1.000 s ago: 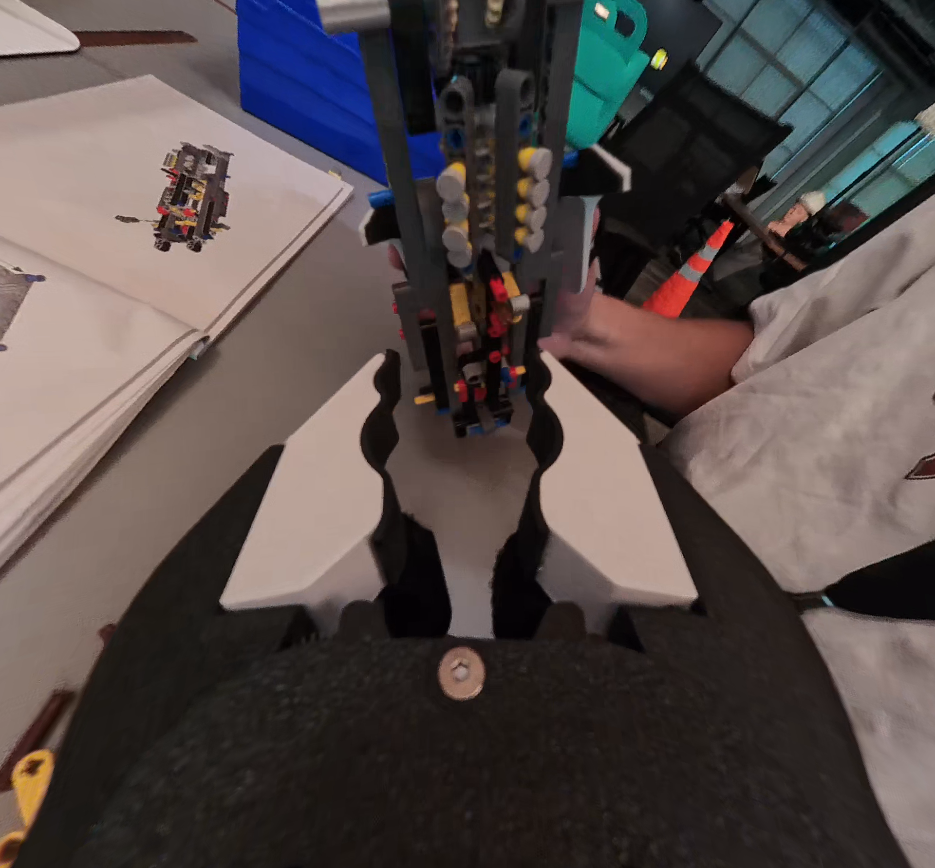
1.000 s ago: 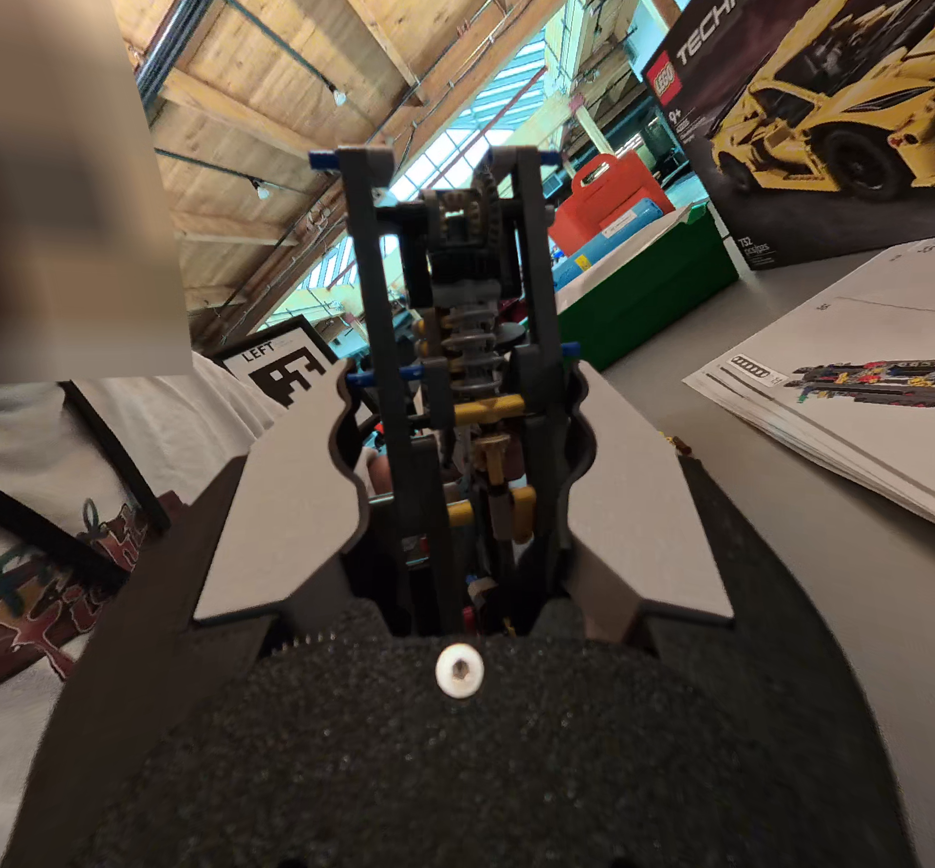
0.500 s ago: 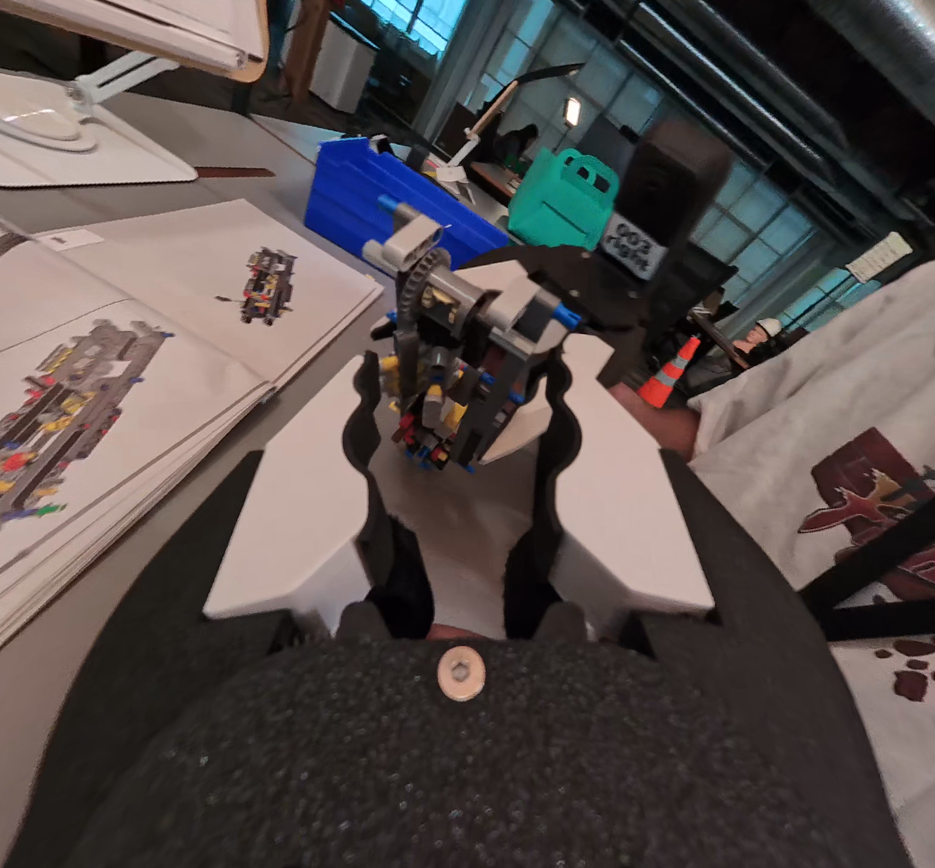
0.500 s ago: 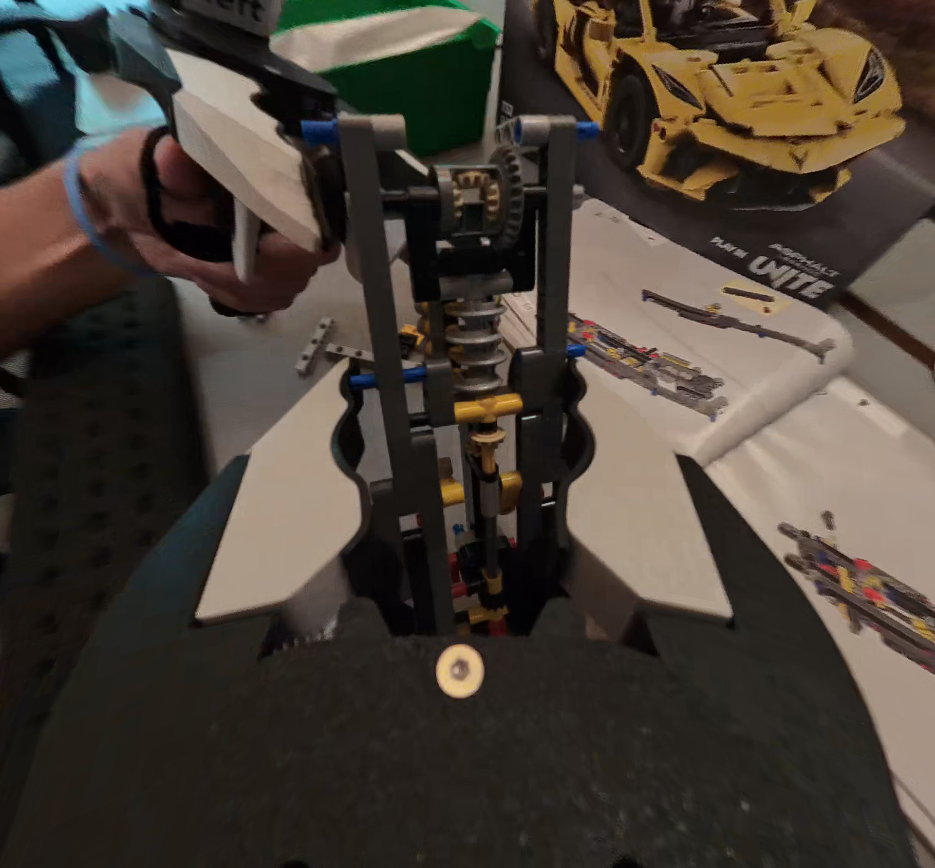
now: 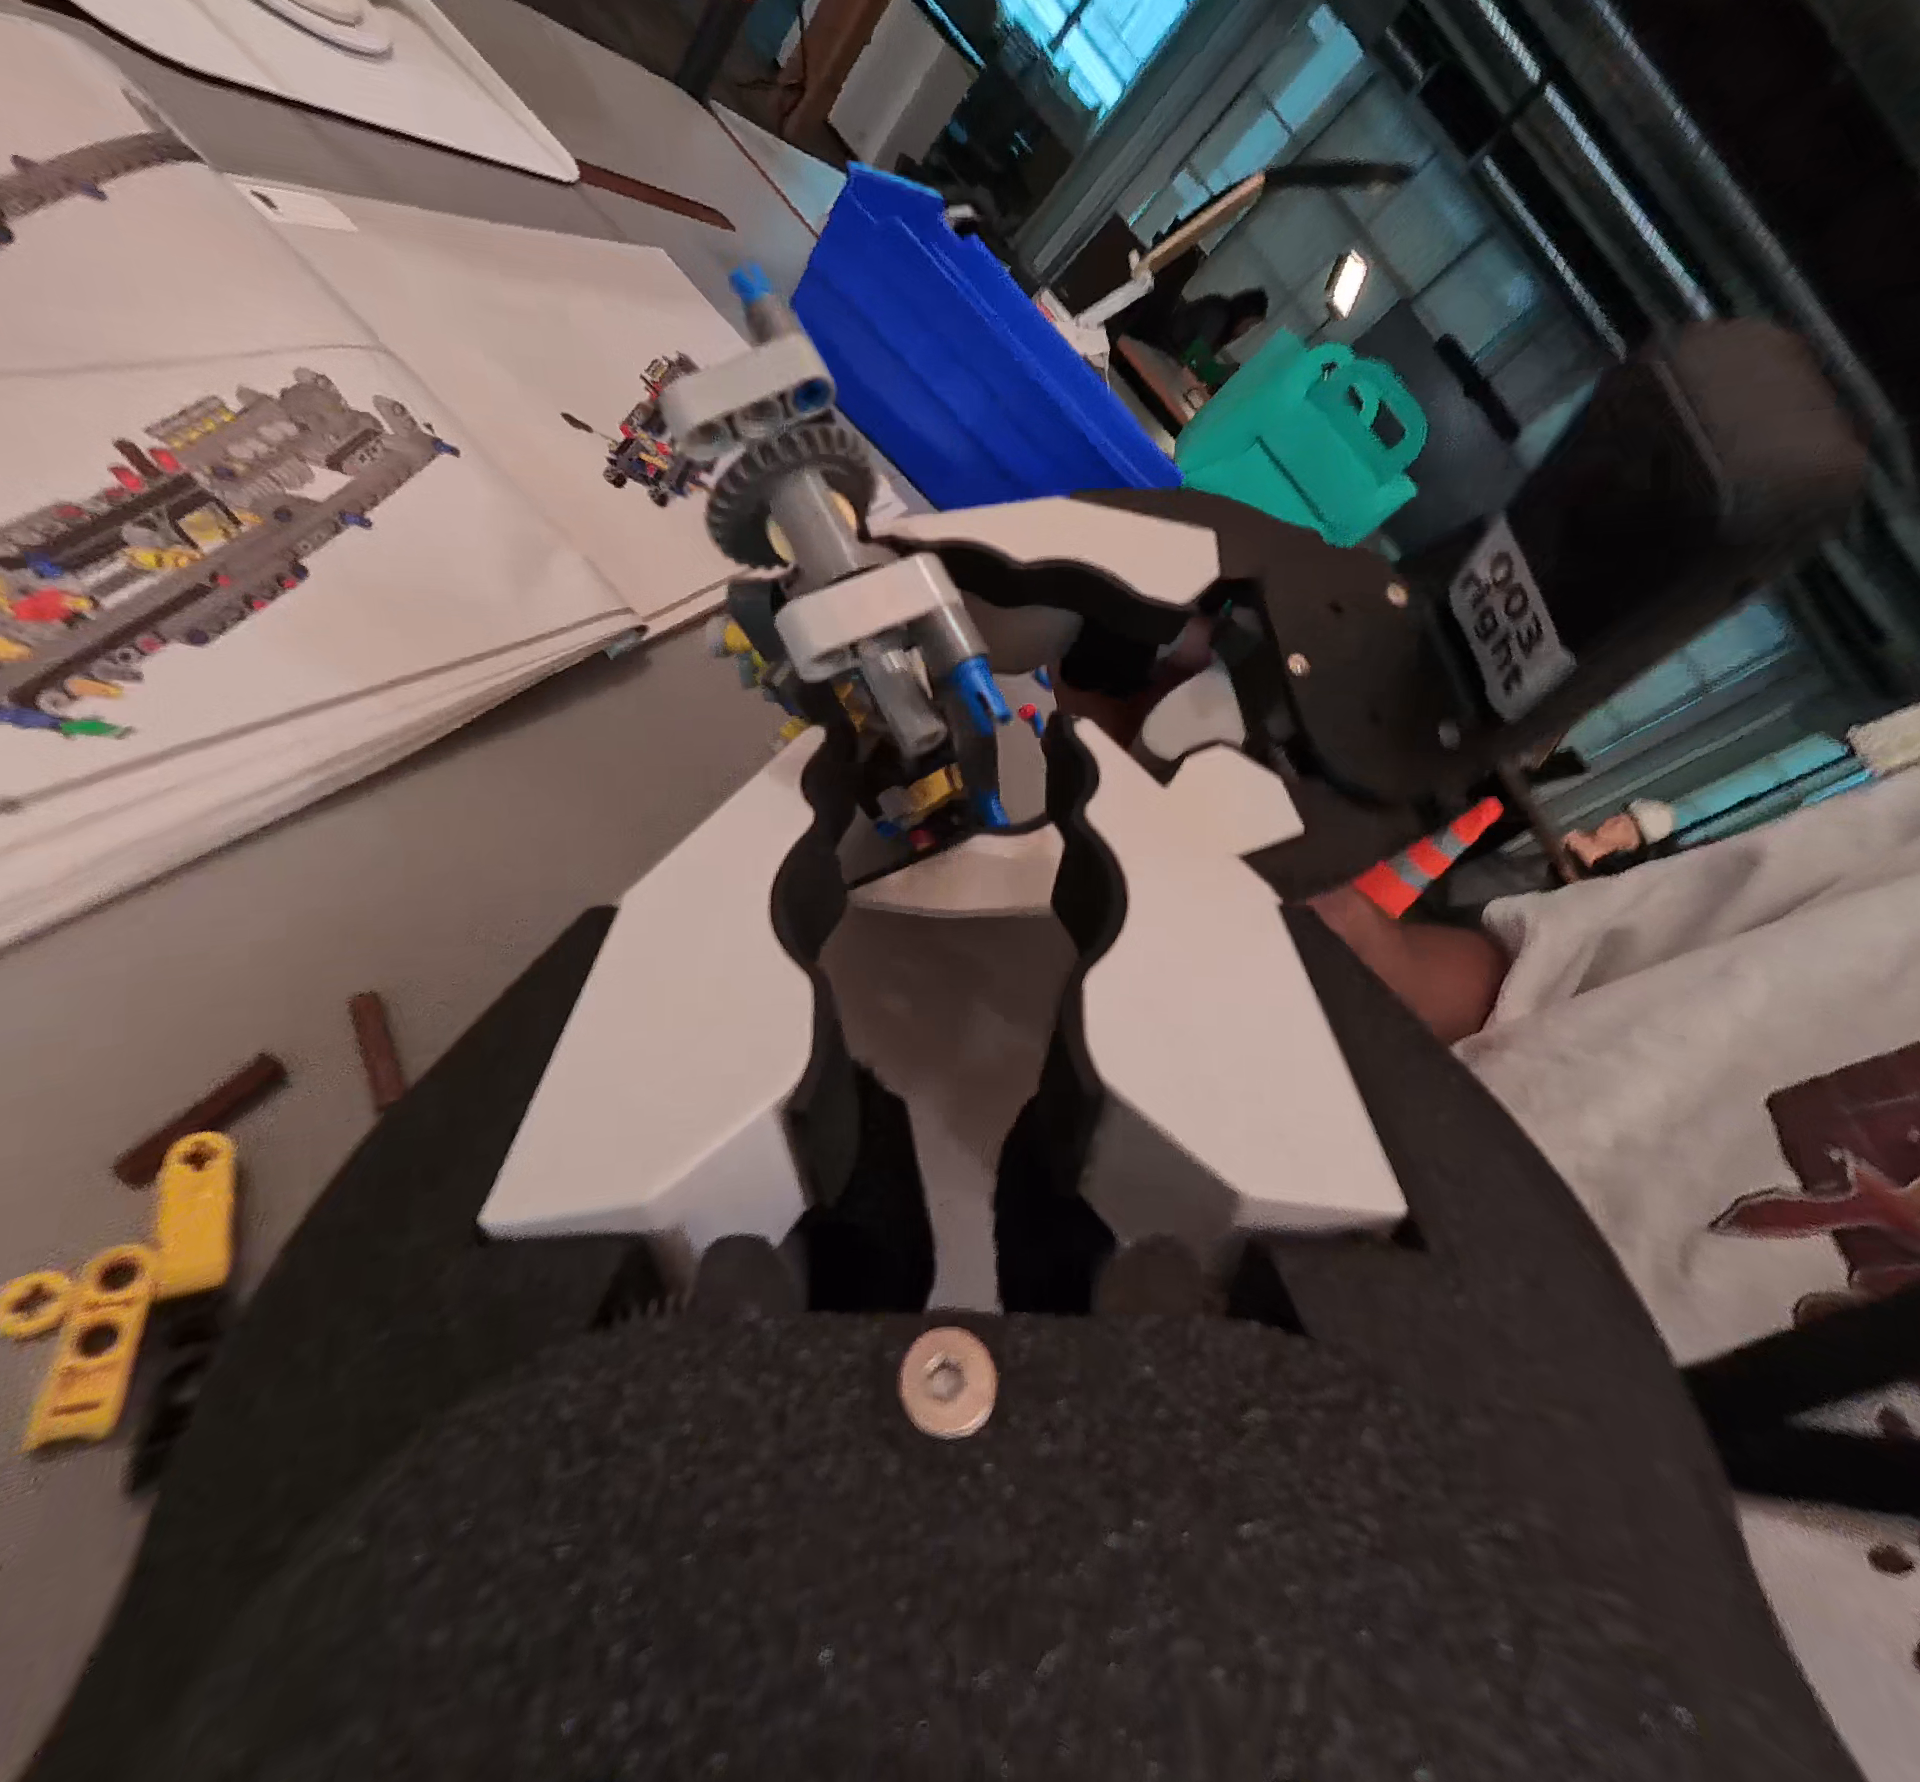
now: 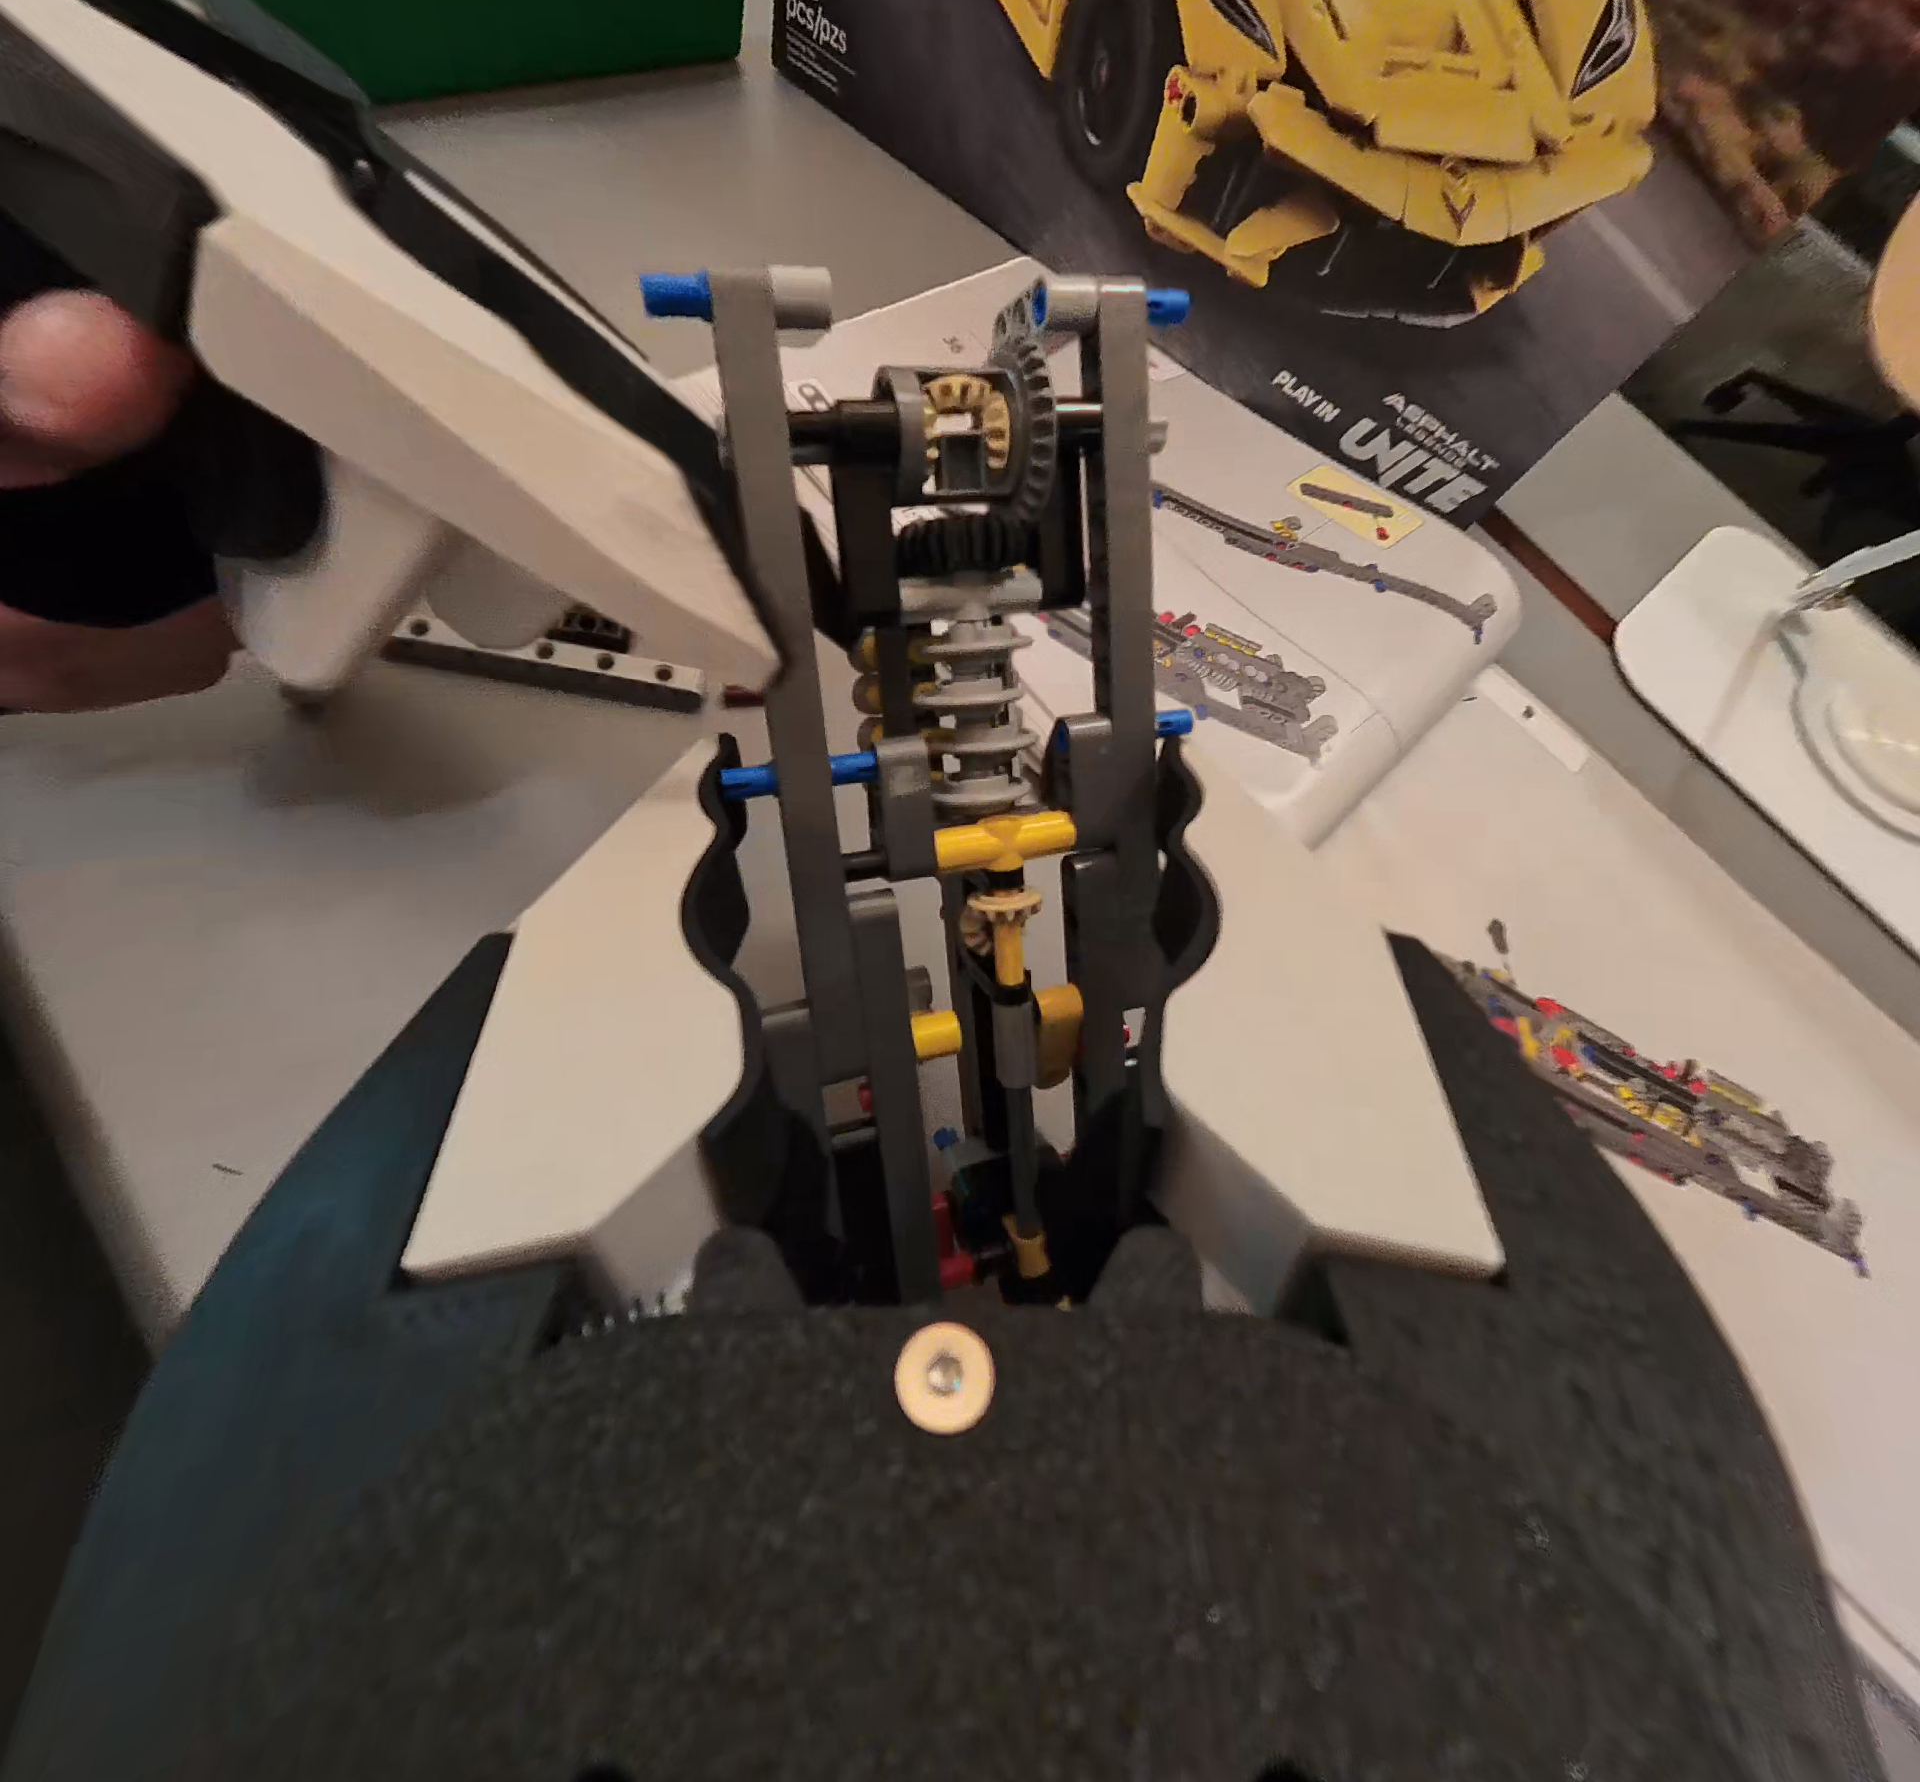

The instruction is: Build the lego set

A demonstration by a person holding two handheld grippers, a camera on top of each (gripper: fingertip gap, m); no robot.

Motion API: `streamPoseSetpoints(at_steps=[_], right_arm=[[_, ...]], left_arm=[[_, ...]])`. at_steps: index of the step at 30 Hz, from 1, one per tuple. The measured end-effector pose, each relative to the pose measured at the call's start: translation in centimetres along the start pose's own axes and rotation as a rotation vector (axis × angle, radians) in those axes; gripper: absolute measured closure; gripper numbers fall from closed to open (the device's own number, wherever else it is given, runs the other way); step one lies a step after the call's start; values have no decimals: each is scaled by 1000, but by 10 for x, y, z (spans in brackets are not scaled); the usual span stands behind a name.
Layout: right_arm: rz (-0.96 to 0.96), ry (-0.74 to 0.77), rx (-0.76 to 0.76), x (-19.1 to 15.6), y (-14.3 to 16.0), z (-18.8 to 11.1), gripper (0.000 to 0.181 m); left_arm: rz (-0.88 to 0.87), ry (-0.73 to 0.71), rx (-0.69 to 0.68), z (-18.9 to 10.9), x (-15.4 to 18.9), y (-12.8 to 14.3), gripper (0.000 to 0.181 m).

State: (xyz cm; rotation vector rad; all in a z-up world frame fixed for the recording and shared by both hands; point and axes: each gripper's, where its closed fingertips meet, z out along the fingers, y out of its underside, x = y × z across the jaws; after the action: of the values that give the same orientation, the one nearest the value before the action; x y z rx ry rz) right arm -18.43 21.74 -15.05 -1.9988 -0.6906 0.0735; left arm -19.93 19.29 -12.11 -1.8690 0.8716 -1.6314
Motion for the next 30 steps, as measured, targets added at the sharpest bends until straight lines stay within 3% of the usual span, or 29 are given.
streamPoseSetpoints(at_steps=[2, 4, 9, 11, 16, 22, 30], right_arm=[[-37, 39, -10, 0, 0, 0, 103], [-57, 69, -16, 2, 1, 1, 103], [-40, 6, -22, -3, 6, 2, 100], [14, -29, 19, -2, 1, -5, 104], [63, -160, 2, -4, 4, -6, 103], [10, -317, -126, -9, 18, 2, 100], [-119, -201, -187, -1, 24, 10, 108]], left_arm=[[-49, -23, 47, 3, -3, -1, 162], [-70, -23, 67, 4, -4, 0, 164], [-31, -21, -41, 3, -14, 10, 170], [-47, 53, -37, 0, -8, 4, 174], [-20, 76, -74, -1, -12, 7, 174], [-39, 103, -87, -2, -14, 11, 174], [-133, 94, -63, 1, -22, 14, 174]])
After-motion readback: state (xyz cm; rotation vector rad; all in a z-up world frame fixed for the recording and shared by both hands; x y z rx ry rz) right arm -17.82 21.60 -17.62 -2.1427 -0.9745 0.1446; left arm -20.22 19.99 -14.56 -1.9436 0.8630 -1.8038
